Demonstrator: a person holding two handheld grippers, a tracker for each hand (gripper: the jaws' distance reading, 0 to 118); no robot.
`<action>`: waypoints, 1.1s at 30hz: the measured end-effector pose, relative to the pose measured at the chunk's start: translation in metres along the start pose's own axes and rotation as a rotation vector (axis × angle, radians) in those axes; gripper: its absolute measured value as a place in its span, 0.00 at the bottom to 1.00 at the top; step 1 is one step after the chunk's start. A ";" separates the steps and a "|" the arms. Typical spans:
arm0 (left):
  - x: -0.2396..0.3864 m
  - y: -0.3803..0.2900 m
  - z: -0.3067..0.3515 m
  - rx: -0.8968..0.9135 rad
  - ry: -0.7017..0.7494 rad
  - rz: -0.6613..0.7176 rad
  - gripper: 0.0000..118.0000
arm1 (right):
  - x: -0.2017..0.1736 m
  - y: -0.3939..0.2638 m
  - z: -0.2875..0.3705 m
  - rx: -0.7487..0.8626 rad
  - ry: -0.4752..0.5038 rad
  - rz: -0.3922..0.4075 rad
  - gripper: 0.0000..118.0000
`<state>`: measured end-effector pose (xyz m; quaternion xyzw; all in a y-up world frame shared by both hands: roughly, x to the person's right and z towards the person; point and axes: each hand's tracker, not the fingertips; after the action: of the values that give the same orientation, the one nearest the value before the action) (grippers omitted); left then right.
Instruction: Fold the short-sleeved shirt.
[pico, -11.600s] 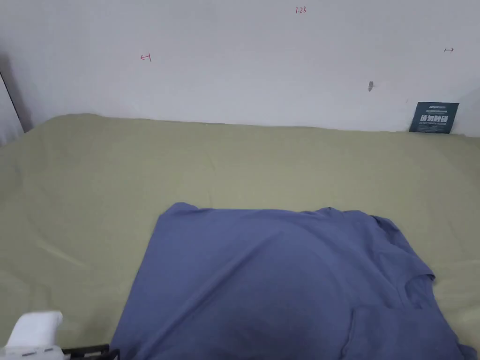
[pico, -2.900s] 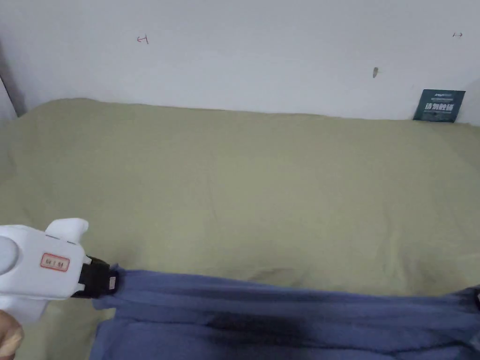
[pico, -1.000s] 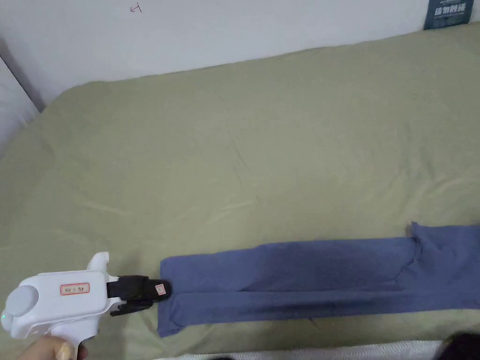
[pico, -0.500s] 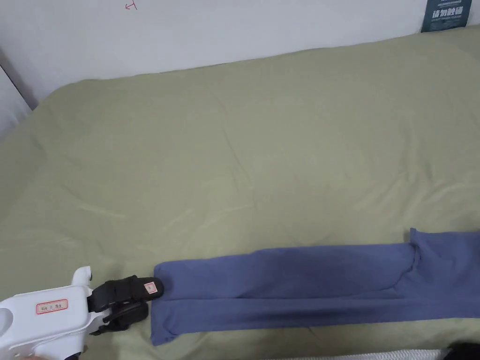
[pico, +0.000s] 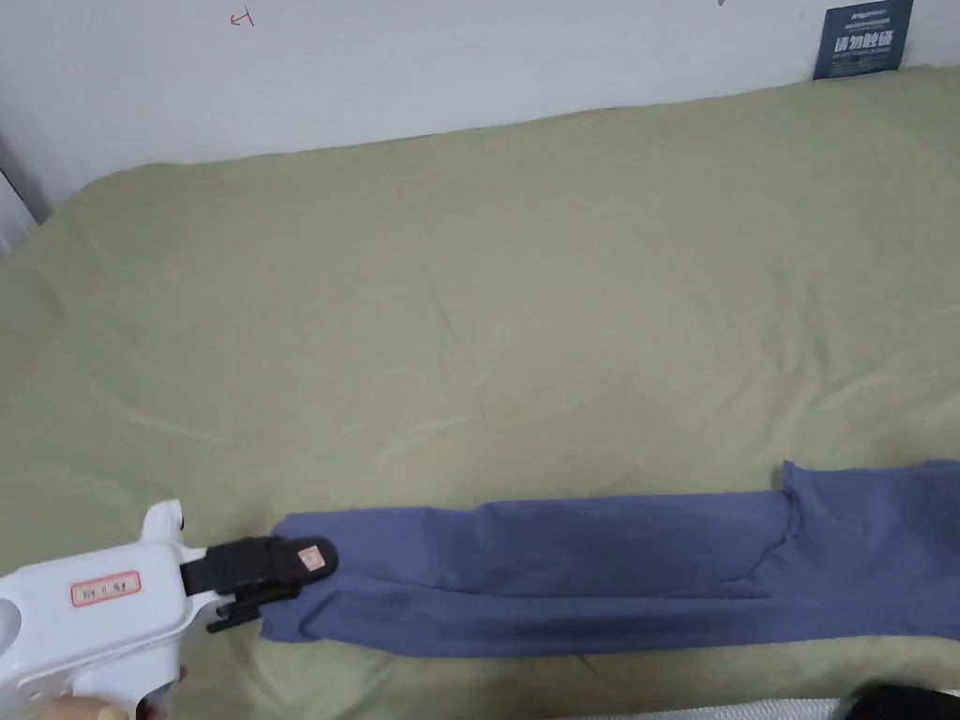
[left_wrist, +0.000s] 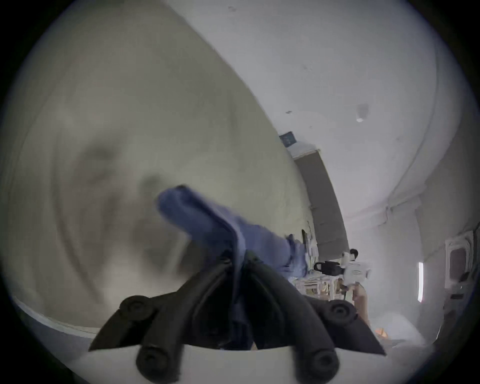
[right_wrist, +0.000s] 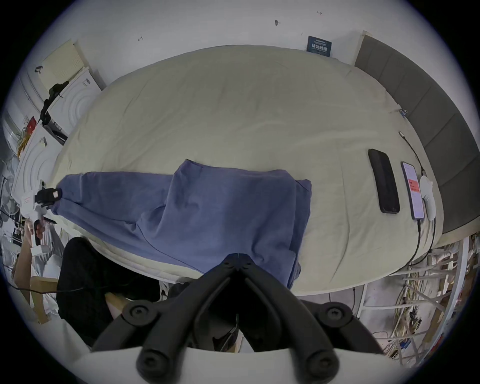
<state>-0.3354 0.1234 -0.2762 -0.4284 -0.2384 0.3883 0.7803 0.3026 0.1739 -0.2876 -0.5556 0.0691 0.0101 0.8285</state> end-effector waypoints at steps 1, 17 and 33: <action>0.010 0.003 -0.005 0.001 -0.018 -0.026 0.05 | 0.000 0.001 0.000 0.002 0.002 0.004 0.00; 0.103 -0.036 -0.204 -0.322 -0.063 -0.256 0.23 | 0.001 0.011 -0.018 0.009 0.055 0.007 0.00; 0.070 -0.030 -0.190 -0.152 -0.238 -0.054 0.00 | 0.001 0.007 -0.007 0.008 0.053 0.026 0.00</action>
<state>-0.1486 0.0780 -0.3460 -0.4306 -0.3692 0.3961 0.7220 0.3019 0.1700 -0.2964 -0.5516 0.0983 0.0060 0.8283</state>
